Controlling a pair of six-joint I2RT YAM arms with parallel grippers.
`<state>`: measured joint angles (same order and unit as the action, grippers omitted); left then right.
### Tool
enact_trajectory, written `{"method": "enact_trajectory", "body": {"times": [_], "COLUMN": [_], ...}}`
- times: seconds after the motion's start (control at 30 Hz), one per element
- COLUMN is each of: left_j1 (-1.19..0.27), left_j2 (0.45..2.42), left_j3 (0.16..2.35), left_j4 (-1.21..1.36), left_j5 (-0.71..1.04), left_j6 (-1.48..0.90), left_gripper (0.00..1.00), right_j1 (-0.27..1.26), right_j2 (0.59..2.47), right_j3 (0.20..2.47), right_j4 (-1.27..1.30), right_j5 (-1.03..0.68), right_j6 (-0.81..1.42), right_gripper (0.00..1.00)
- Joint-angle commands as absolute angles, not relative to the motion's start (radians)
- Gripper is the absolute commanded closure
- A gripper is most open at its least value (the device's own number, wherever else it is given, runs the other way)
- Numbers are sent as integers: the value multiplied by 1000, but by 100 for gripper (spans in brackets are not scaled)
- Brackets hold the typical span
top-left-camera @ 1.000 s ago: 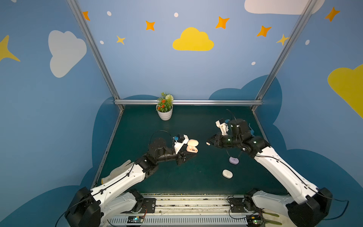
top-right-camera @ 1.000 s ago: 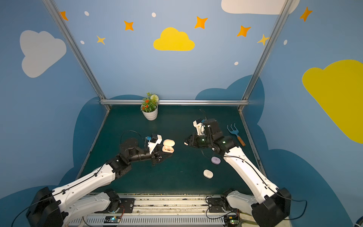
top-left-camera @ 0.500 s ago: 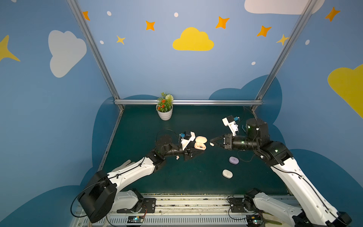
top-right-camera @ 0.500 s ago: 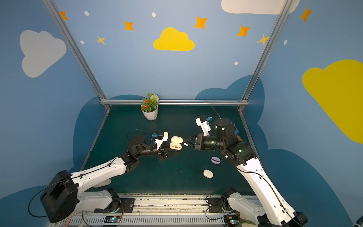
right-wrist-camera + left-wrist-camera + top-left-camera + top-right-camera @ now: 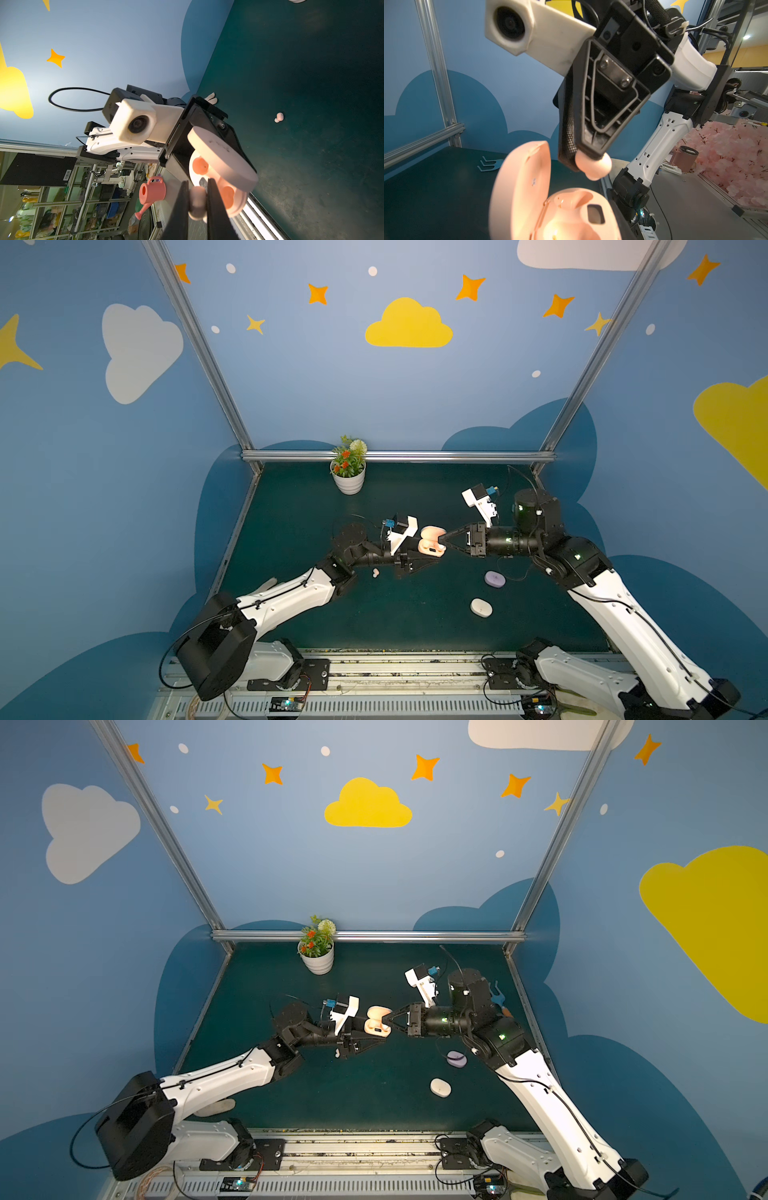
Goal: Insert the wireless bluetooth earbuds into the charging case
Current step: 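Lift the earbud with the right gripper and carry it to the open case, then lower the earbud into the case slot and open the right gripper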
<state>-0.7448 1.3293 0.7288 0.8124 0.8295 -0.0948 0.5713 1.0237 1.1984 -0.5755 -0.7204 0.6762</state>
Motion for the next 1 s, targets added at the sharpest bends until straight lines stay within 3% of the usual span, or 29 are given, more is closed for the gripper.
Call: {"method": "enact_trajectory", "body": {"times": [0.0, 0.57, 0.97], "left_j1": [-749, -753, -753], "left_j2": [1321, 1305, 1295], "left_j3": [750, 750, 746], "left_j4": [862, 861, 861], "left_j5": [840, 829, 824], "left_j6": [-108, -105, -107], "left_gripper": [90, 90, 90], "right_j1": [577, 584, 587], "right_j2": [1031, 1030, 1026], "right_j3": [1186, 1153, 1177], "right_j4": [-547, -519, -577], "right_j5": [-732, -717, -672], "right_j6": [675, 697, 666], "right_gripper": [92, 92, 76]}}
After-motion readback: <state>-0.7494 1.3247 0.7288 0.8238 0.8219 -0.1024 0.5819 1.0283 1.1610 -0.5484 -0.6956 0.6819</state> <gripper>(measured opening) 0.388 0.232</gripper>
